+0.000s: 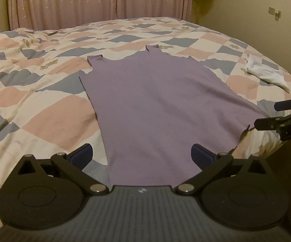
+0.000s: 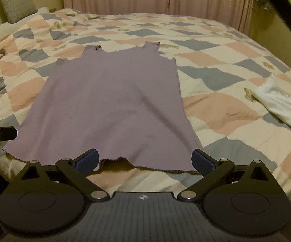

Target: Fold clothes

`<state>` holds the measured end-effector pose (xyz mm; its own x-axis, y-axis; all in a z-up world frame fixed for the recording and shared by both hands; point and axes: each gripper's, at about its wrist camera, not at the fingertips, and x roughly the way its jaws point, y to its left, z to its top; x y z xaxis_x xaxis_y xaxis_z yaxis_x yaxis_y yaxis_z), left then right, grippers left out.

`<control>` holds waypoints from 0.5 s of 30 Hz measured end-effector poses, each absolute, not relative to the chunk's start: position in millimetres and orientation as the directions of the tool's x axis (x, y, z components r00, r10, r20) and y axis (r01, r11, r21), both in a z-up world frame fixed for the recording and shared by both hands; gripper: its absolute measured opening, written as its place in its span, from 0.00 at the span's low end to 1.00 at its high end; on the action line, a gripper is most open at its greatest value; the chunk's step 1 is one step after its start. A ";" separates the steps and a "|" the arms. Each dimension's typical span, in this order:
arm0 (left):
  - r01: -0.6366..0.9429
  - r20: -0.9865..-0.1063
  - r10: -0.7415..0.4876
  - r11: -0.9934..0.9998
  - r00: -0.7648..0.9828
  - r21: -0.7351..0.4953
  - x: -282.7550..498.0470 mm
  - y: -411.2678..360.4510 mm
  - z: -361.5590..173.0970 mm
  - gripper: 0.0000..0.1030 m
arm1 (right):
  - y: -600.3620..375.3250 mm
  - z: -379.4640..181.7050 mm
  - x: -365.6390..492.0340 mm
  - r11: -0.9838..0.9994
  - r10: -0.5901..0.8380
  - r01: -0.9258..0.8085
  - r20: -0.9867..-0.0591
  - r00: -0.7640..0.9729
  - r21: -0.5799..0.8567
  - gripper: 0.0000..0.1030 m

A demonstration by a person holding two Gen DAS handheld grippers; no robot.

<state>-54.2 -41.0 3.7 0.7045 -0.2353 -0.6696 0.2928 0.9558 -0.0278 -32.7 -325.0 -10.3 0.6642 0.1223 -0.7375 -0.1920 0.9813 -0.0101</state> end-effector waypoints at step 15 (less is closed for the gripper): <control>0.298 -0.669 -0.237 0.954 0.704 -0.024 -62.1 -39.4 4.2 0.99 | -327.8 -9.3 -39.5 0.983 0.122 -0.183 -0.717 0.686 -0.008 0.98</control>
